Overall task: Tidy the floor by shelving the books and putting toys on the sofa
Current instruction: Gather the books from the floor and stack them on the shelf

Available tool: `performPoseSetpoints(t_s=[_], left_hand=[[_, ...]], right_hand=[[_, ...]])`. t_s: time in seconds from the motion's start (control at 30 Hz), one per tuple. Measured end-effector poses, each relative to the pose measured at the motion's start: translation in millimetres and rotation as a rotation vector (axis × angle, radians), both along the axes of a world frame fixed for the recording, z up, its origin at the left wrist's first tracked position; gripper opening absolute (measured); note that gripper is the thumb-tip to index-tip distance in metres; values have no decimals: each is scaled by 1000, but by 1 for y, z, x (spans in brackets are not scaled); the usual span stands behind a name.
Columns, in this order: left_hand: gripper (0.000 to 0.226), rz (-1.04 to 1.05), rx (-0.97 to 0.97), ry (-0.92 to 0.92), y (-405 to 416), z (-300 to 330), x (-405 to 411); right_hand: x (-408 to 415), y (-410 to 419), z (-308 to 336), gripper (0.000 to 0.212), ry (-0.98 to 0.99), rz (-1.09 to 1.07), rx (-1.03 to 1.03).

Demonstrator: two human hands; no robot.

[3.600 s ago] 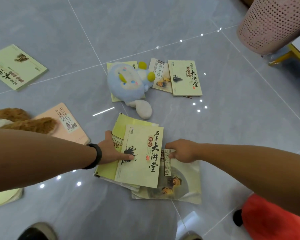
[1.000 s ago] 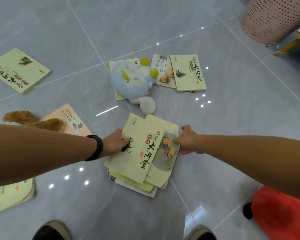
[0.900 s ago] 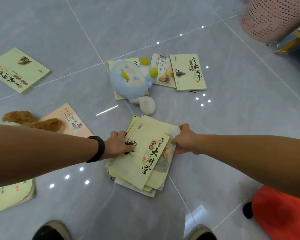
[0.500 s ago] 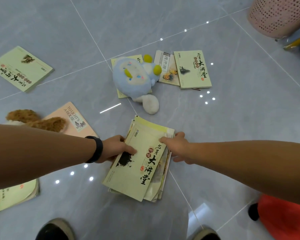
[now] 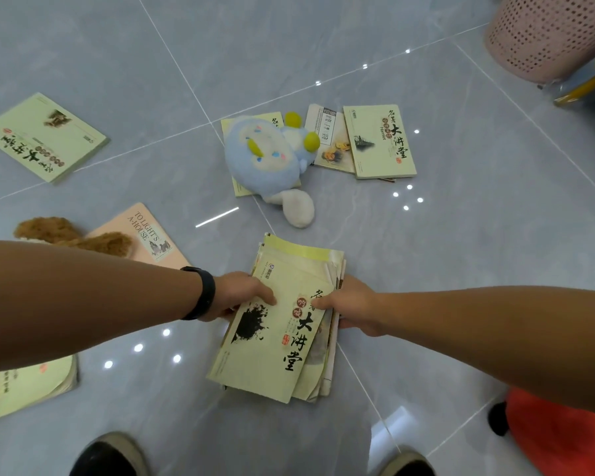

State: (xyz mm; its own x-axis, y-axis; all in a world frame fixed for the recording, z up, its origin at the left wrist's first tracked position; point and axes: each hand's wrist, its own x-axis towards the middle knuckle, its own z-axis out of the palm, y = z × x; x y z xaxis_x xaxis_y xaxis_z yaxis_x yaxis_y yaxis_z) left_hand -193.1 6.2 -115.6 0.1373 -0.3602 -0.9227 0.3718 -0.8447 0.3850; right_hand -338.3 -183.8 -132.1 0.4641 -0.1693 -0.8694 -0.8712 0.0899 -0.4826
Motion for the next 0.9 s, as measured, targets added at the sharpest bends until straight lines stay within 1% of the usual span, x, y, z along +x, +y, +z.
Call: performPoseSetpoints(t_s=[0.03, 0.1, 0.13, 0.17, 0.23, 0.27, 0.33, 0.37, 0.43, 0.47, 0.53, 0.6, 0.67, 0.73, 0.77, 0.83, 0.9], left_hand=[[33, -9, -29, 6, 1, 3, -3], [28, -14, -99, -64, 2, 9, -6], [27, -16, -140, -118, 3, 13, -4], [26, -19, -192, -178, 3, 18, -1], [28, 7, -313, -298, 2, 31, 8], [29, 35, -370, -360, 2, 38, 12], [29, 54, -463, -524, 2, 50, 17], [31, 55, -503, -605, 4, 52, 19], [39, 68, -563, -688, 9, 52, 20], [41, 42, -571, -698, 12, 49, 22], [48, -119, -509, -708, 20, 38, 22], [58, -260, -425, -705, 24, 28, 22], [66, -293, -389, -692, 23, 21, 20], [68, -275, -404, -667, 20, 15, 22], [65, -252, -418, -637, 18, 13, 24], [57, -148, -425, -572, 10, 12, 30], [50, -7, -402, -547, 0, 13, 39]], right_hand=[[1, -1, 5, 29, -35, 18, -8], [3, -4, 15, 39, -126, 49, -57], [4, -4, 21, 45, -184, 76, -127], [5, -3, 29, 46, -247, 99, -232], [7, 1, 46, 40, -400, 48, -436], [7, 4, 55, 38, -487, -3, -488], [9, 5, 65, 41, -648, -56, -515], [10, 4, 69, 43, -715, -44, -520], [9, -1, 70, 49, -790, 31, -553], [9, -4, 69, 51, -801, 68, -552], [9, -10, 61, 56, -719, 112, -477], [11, -15, 50, 54, -595, 131, -399], [13, -18, 45, 49, -536, 163, -385], [21, -22, 46, 45, -505, 157, -302], [26, -24, 47, 44, -494, 150, -251], [37, -29, 46, 38, -469, 131, -185], [49, -32, 43, 34, -450, 90, -170]])
